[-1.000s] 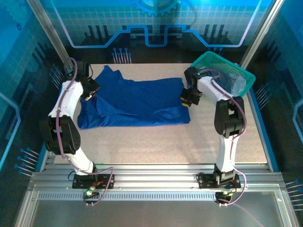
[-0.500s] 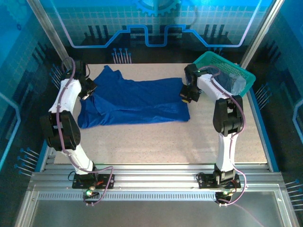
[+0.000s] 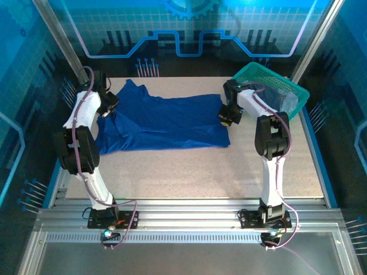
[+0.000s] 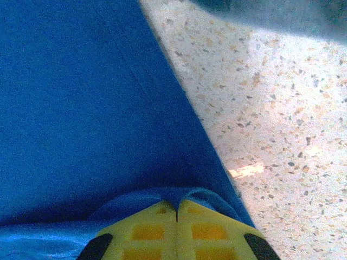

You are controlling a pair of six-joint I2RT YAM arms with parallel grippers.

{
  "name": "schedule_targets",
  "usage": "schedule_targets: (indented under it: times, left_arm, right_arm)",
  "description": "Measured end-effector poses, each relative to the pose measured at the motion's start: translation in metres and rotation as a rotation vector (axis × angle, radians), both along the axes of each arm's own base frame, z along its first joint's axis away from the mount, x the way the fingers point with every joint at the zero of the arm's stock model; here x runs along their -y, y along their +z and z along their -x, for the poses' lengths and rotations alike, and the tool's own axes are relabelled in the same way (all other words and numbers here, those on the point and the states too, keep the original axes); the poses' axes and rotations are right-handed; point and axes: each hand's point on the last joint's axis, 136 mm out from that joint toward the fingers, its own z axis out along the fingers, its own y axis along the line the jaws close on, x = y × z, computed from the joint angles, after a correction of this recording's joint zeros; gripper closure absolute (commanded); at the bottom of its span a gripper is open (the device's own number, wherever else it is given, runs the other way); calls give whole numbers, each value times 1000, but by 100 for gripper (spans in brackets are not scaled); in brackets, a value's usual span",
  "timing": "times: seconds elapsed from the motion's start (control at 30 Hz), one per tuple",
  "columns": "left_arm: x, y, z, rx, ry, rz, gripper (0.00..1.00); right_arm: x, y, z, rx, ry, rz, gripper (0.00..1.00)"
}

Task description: Fold and stack the t-shirts

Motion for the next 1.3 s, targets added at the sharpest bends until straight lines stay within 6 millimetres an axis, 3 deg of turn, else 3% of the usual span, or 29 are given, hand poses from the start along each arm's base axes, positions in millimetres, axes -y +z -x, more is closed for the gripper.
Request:
schedule_targets:
  times: [0.2, 0.23, 0.27, 0.33, 0.37, 0.4, 0.53, 0.6, 0.7, 0.8, 0.87, 0.93, 1.0, 1.1, 1.3]
  left_arm:
    - [-8, 3, -21, 25, 2, 3, 100]
    - [-8, 3, -25, 29, -1, 3, 100]
    - [-9, 2, -28, 29, 0, 4, 92]
    - [-10, -1, -31, 26, -8, 4, 54]
    - [-10, -3, -32, 19, -12, 3, 40]
    - [-10, -4, -32, 13, -14, 2, 37]
    - [-13, -5, -20, -28, -2, -16, 37]
    - [-15, -4, -1, -50, 18, -33, 37]
    - [-19, -8, 55, -102, 116, -13, 37]
    - [-39, -24, 122, -143, 313, 72, 37]
    - [-57, -46, 161, -182, 477, 158, 36]
    - [-66, -67, 181, -207, 589, 227, 36]
    - [-64, -77, 186, -214, 632, 282, 36]
    - [-60, -81, 174, -181, 646, 347, 36]
    - [-53, -100, 157, -140, 702, 449, 40]
  right_arm:
    - [-2, 9, -11, 30, -1, -6, 100]
    - [-3, 10, -14, 35, 0, -8, 96]
    - [-3, 11, -16, 39, 0, -9, 85]
    - [-4, 11, -18, 44, 3, -10, 61]
    - [-4, 10, -18, 44, 6, -9, 53]
    - [-4, 10, -18, 46, 13, -8, 49]
    - [-1, 10, -11, 55, 36, -1, 45]
    - [2, 13, 4, 47, 43, 4, 45]
    - [9, 26, 34, 59, 44, 0, 43]
    - [13, 37, 68, 77, 47, -26, 40]
    - [13, 34, 85, 85, 44, -59, 40]
    - [13, 21, 98, 69, 28, -104, 40]
    - [15, 4, 107, 36, 0, -138, 40]
    - [19, -12, 114, 0, -39, -177, 41]
    - [16, -14, 97, 41, -58, -235, 43]
